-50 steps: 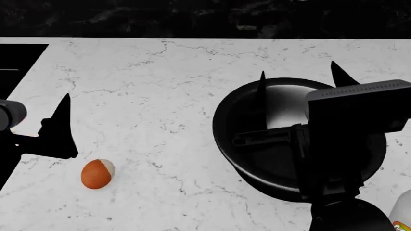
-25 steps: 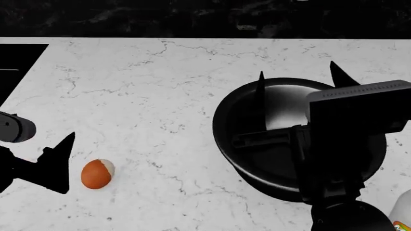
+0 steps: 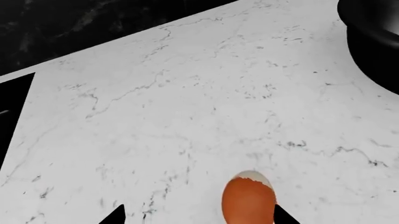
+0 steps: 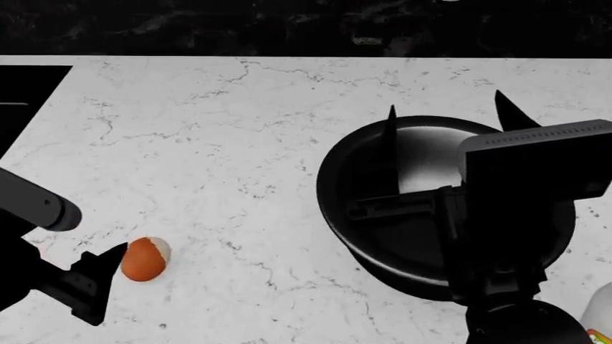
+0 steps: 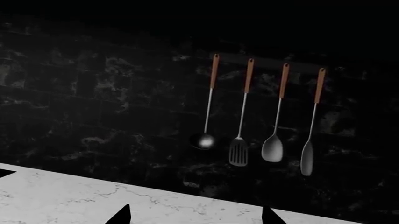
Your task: Place the eggs and milk next to the bowl.
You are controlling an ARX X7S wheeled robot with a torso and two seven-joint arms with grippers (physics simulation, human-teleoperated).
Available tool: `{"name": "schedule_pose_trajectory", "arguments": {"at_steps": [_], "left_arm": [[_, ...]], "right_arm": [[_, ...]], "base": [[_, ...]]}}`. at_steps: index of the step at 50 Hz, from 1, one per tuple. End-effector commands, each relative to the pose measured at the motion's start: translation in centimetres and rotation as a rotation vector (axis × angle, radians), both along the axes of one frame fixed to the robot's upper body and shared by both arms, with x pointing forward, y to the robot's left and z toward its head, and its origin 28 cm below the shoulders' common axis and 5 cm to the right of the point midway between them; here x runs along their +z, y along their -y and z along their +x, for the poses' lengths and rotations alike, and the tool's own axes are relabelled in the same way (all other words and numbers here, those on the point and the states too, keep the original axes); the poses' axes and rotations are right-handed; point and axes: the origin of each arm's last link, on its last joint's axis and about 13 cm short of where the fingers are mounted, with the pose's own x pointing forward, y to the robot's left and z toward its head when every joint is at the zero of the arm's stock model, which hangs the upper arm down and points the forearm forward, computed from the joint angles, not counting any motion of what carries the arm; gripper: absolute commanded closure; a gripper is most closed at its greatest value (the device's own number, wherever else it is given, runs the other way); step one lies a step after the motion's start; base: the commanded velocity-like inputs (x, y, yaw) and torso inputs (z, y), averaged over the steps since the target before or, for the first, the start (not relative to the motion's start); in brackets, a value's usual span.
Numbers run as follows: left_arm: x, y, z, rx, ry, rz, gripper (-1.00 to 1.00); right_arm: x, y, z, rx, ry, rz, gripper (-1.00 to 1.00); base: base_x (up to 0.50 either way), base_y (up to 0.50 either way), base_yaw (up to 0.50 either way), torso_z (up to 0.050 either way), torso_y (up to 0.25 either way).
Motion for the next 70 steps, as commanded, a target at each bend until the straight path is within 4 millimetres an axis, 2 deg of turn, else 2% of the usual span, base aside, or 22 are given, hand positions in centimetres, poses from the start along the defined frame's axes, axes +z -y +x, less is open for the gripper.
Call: {"name": "schedule_pose_trajectory", "arguments": {"at_steps": [1, 29, 40, 58, 67, 68, 70], "left_arm": [[-0.3, 0.5, 1.2, -0.047, -0.036, -0.034, -1.0], [-2.3, 1.6, 4.4, -0.116, -0.111, -0.042, -1.0], [-3.8, 1.7, 5.7, -0.124, -0.142, -0.038, -1.0], [-5.3, 1.9, 6.2, -0.143, -0.174, -0.036, -1.0], [-5.4, 1.9, 6.2, -0.146, -0.169, -0.033, -1.0], [-5.2, 2.0, 6.2, -0.142, -0.162, -0.034, 1.0], [-5.1, 2.0, 6.1, -0.14, -0.155, -0.031, 1.0]], "right_arm": [[0.2, 0.4, -0.1, 0.001, 0.012, 0.016, -1.0], [0.5, 0.3, -0.1, -0.005, 0.011, 0.006, -1.0], [0.6, 0.4, 0.1, -0.009, 0.01, 0.003, -1.0], [0.4, 0.3, 0.5, -0.012, 0.001, -0.003, -1.0], [0.3, 0.3, 0.5, -0.012, -0.001, -0.003, -1.0], [0.3, 0.3, 0.5, -0.012, -0.001, -0.003, -1.0], [0.3, 0.3, 0.5, -0.012, -0.001, -0.004, -1.0]], "base": [[0.0, 0.0, 0.0, 0.0, 0.0], [0.0, 0.0, 0.0, 0.0, 0.0], [0.0, 0.0, 0.0, 0.0, 0.0], [0.0, 0.0, 0.0, 0.0, 0.0], [0.0, 0.0, 0.0, 0.0, 0.0], [0.0, 0.0, 0.0, 0.0, 0.0], [0.0, 0.0, 0.0, 0.0, 0.0]]}}
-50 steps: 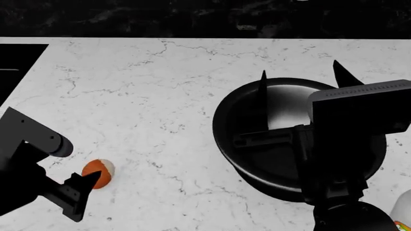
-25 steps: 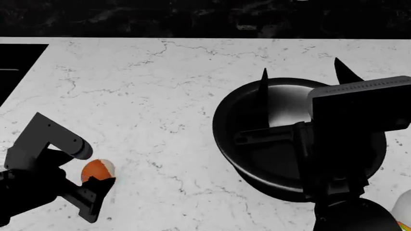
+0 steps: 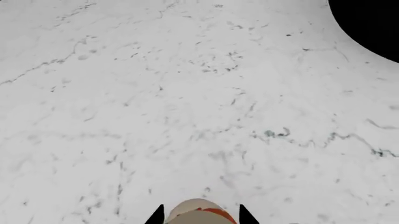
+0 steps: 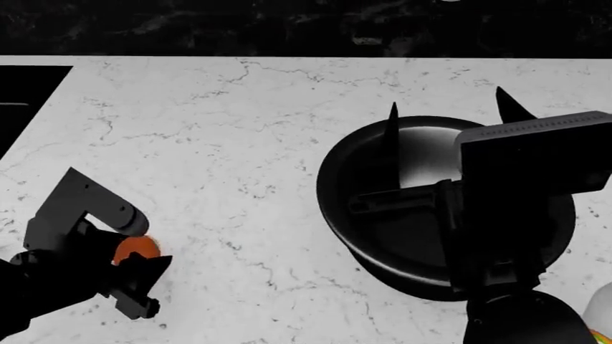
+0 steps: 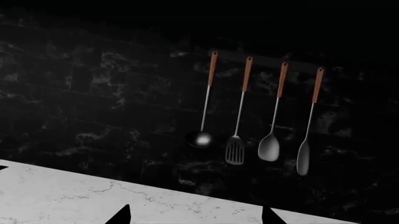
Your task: Place the eggs and milk next to the bowl.
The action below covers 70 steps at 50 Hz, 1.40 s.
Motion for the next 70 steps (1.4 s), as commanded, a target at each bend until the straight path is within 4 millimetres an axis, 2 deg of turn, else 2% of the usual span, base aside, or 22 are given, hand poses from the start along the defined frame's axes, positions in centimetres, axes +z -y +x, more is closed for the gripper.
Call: {"name": "schedule_pose_trajectory", "arguments": {"at_steps": [1, 15, 24, 30, 35, 40, 43, 70], "left_arm": [[-0.6, 0.6, 0.3, 0.021, 0.0, 0.006, 1.0], [-0.1, 0.5, -0.1, 0.009, 0.019, 0.002, 1.0], [2.3, 1.2, -1.4, -0.143, 0.074, -0.065, 1.0], [3.8, 3.2, -2.2, -0.263, 0.083, -0.077, 1.0], [4.3, 4.8, -2.1, -0.336, 0.084, -0.082, 1.0], [4.3, 6.3, -1.7, -0.395, 0.076, -0.08, 1.0], [3.5, 6.8, -1.2, -0.418, 0.069, -0.078, 1.0], [3.3, 11.3, 0.2, -0.563, 0.045, -0.082, 1.0]], "right_arm": [[0.2, 0.2, 0.0, 0.005, 0.01, 0.016, -1.0], [0.3, 0.2, -0.2, 0.006, 0.015, 0.016, -1.0], [0.6, 0.2, -0.3, 0.005, 0.022, 0.015, -1.0], [0.8, 0.2, -0.4, 0.008, 0.026, 0.015, -1.0], [0.8, 0.2, -0.4, 0.008, 0.026, 0.016, -1.0], [0.9, 0.3, -0.5, 0.006, 0.026, 0.015, -1.0], [0.9, 0.3, -0.5, 0.005, 0.025, 0.014, -1.0], [0.8, 0.5, -0.6, 0.0, 0.021, 0.011, -1.0]], "base": [[0.0, 0.0, 0.0, 0.0, 0.0], [0.0, 0.0, 0.0, 0.0, 0.0], [0.0, 0.0, 0.0, 0.0, 0.0], [0.0, 0.0, 0.0, 0.0, 0.0], [0.0, 0.0, 0.0, 0.0, 0.0], [0.0, 0.0, 0.0, 0.0, 0.0], [0.0, 0.0, 0.0, 0.0, 0.0], [0.0, 0.0, 0.0, 0.0, 0.0]]}}
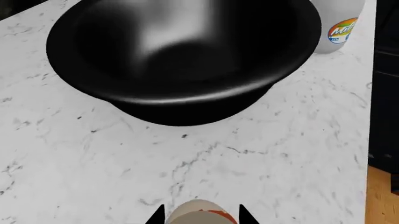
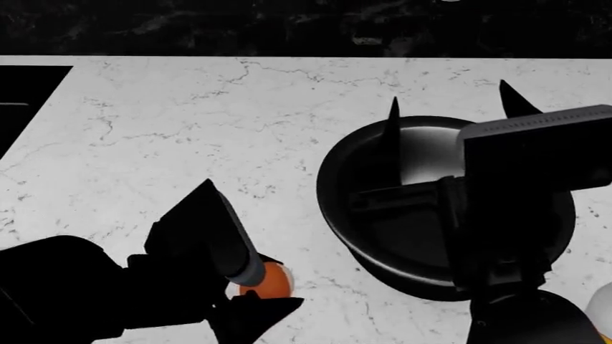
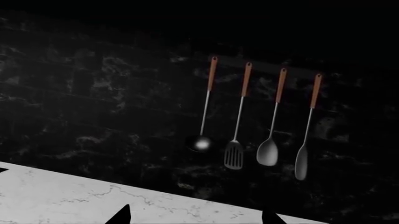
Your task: Place the eggs and milk next to the bowl.
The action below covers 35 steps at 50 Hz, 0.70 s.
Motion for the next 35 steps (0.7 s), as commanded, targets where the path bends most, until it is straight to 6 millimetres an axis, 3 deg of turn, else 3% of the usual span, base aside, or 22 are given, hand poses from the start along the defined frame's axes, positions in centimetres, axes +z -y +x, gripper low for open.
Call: {"name": "schedule_pose_trajectory", "arguments": {"at_steps": [1, 35], "left_arm": [[0.8, 2.6, 1.0, -0.056, 0.002, -0.042, 1.0], [-0.2, 5.9, 2.7, -0.114, -0.021, -0.024, 1.0]], "right_arm": [[0.1, 0.4, -0.1, 0.0, 0.01, 0.019, -1.0], [0.2, 0.6, -0.2, -0.007, 0.011, 0.018, -1.0]], "base": [[0.0, 0.0, 0.0, 0.0, 0.0], [0.0, 0.0, 0.0, 0.0, 0.0]]}}
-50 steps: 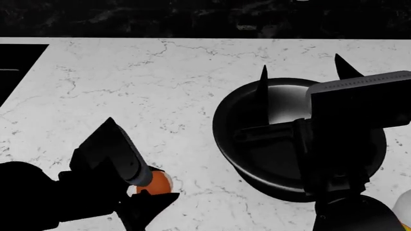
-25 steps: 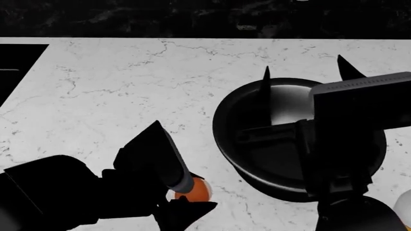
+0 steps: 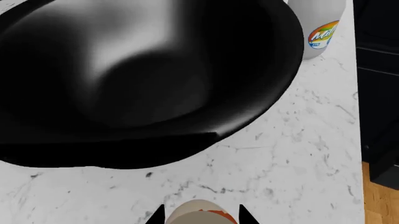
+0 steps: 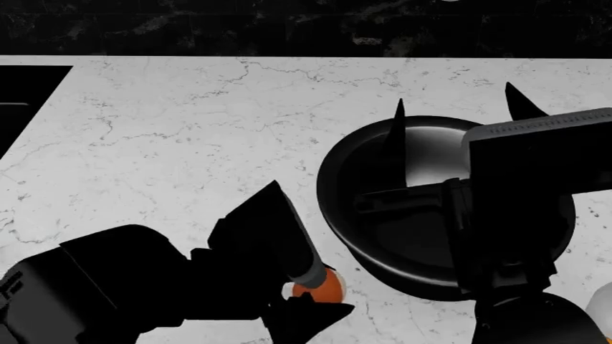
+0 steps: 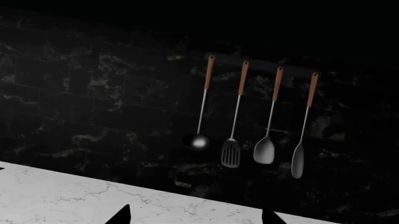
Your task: Place the eggs and milk next to the bowl.
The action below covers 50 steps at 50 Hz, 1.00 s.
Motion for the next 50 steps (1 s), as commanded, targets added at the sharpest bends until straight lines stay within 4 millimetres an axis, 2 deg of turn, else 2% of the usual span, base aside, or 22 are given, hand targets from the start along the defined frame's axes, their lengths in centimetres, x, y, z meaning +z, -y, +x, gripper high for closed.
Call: {"name": "schedule_pose_trajectory", "arguments": {"at_steps": [1, 50], "left_arm": [[0.5, 1.9, 0.7, -0.017, -0.003, -0.035, 1.0], [-2.9, 3.1, 1.7, -0.037, -0.059, -0.009, 1.0]], "right_arm": [[0.3, 0.3, -0.1, 0.002, 0.013, 0.018, -1.0], [-0.1, 0.6, 0.1, -0.006, -0.002, 0.013, -1.0]], "base": [[0.0, 0.0, 0.0, 0.0, 0.0], [0.0, 0.0, 0.0, 0.0, 0.0]]}}
